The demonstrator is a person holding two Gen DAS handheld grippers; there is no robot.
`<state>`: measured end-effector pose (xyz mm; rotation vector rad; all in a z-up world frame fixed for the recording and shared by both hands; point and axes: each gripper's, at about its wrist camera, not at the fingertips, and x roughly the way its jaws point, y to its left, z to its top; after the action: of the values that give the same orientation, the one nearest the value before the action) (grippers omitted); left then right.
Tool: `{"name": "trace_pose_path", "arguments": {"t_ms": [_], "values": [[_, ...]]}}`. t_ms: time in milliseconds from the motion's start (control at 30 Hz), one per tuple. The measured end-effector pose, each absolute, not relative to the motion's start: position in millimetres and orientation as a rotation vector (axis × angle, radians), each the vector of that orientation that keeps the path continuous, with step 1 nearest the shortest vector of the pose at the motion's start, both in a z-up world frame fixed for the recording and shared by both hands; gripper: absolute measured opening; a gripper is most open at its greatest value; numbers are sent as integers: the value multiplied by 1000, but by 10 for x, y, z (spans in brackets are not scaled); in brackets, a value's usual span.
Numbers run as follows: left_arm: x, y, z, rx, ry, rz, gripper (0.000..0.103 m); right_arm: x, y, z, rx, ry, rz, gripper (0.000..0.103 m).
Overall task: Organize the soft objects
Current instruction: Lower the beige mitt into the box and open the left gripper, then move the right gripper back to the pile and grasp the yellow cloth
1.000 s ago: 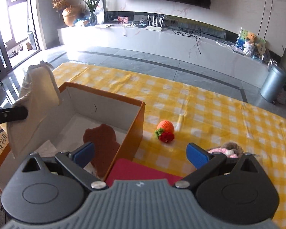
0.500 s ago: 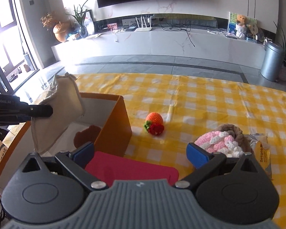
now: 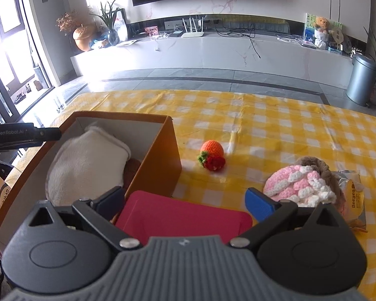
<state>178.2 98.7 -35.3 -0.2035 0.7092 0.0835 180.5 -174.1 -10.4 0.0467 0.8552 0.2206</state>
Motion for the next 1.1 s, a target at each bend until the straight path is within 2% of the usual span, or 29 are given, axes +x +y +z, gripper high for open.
{"name": "trace_pose_path", "arguments": {"t_ms": [233,567,700,1100], "values": [[1576,885,-80,-147,605,139,68,1786,-1727,-113,41,858,221,100],[1462,667,60,-104,561,81,69,1751,-1756,-72,54,840,203,100],[1452,606,91,-87,609,78,71,1690,-1809,26,92,819,209,100],[1241,345,163,-105,607,-43,72,1452,-2269,433,53,689,85,100]]}}
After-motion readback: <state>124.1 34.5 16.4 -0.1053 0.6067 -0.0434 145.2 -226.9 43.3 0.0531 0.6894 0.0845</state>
